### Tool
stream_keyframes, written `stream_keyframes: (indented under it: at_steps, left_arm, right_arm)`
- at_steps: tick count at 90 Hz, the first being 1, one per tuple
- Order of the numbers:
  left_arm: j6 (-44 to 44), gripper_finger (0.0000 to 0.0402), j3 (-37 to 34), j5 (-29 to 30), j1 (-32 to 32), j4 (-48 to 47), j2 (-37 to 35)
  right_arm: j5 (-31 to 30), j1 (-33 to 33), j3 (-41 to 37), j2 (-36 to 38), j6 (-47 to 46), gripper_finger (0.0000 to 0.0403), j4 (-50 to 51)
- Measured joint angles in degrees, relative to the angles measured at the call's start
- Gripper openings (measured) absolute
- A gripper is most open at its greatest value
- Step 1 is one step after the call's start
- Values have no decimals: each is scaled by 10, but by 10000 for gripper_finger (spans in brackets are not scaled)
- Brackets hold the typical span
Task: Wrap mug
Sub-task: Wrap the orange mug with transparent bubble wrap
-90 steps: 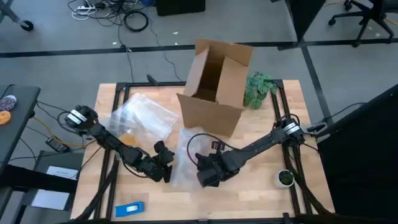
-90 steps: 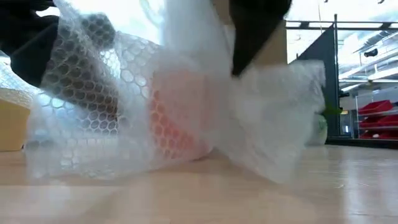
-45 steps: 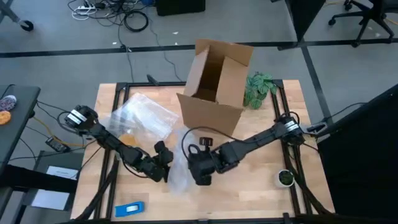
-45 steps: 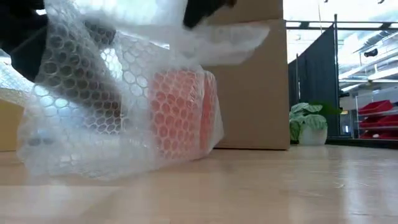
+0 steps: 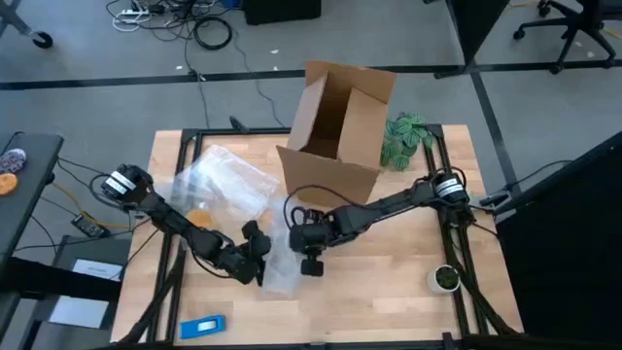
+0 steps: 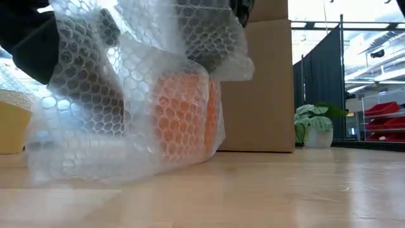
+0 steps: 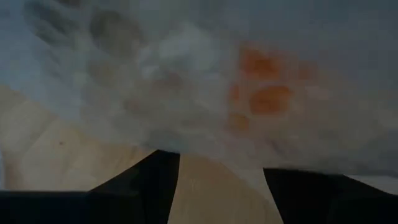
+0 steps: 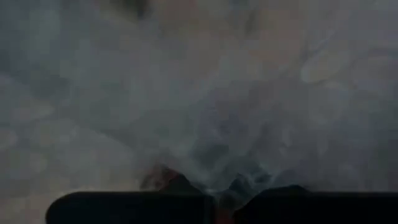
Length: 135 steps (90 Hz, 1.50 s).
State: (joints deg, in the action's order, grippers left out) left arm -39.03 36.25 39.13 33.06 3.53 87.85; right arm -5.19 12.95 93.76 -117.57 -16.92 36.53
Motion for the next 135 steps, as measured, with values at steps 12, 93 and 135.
stream_keyframes:
  at_steps: [12,93,135]
  left_arm:
    - [0,209,0,0,0,0,0]
    - [0,209,0,0,-1,-3,0]
    - [-2,209,0,0,-1,0,0]
  right_arm:
    - [22,-5,-2,-1,-5,5,-4]
    - [41,0,6,124,-45,124,48]
    - [69,68,4,135,-187,134,276]
